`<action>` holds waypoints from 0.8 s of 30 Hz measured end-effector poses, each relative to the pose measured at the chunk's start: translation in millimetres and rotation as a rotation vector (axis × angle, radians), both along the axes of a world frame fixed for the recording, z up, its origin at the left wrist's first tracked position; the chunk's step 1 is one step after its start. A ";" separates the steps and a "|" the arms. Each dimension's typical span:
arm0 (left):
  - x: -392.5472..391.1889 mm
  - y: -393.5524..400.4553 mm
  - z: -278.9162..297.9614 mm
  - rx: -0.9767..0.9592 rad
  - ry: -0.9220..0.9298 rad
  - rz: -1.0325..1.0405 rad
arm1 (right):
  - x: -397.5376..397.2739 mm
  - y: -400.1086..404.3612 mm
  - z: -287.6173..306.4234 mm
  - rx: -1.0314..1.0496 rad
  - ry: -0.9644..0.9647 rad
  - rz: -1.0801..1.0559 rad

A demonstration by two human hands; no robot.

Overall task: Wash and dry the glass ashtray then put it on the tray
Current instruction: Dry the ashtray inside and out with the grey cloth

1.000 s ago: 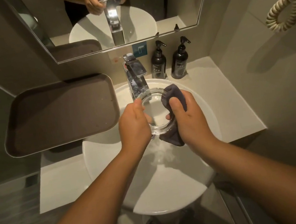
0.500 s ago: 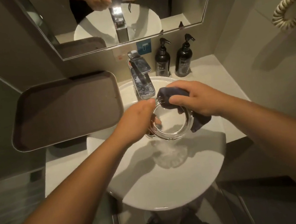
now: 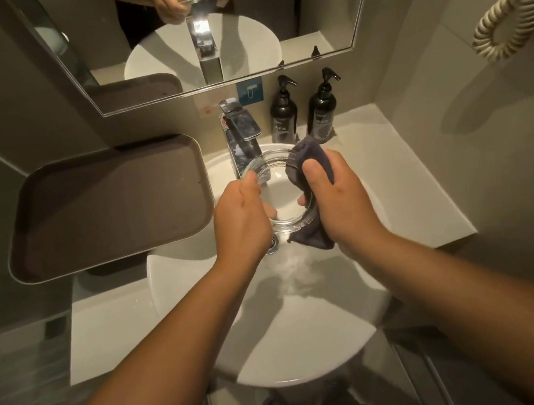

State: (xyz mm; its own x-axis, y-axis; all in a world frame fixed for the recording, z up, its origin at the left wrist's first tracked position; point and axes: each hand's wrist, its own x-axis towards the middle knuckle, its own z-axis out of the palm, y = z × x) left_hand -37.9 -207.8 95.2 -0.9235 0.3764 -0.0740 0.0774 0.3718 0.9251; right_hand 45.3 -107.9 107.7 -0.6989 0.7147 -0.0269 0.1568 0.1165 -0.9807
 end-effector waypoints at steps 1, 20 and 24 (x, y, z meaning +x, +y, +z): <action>2.9 2.7 0.8 0.021 -0.013 0.032 | 0.9 -7.8 -2.5 -0.054 0.030 -0.063; -24.6 -7.6 22.7 -0.144 0.067 -0.489 | -10.3 60.0 37.8 0.399 -0.251 0.634; -21.2 -2.9 18.7 -0.220 0.134 -0.425 | -10.5 55.1 33.7 0.377 -0.231 0.594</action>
State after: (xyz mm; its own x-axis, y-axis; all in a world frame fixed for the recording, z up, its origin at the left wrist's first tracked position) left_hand -59.1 -210.7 113.9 -0.6988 0.7103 -0.0846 0.3776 0.4667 0.7997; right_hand 34.8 -52.8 141.3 -0.9770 0.2078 -0.0477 0.1603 0.5683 -0.8071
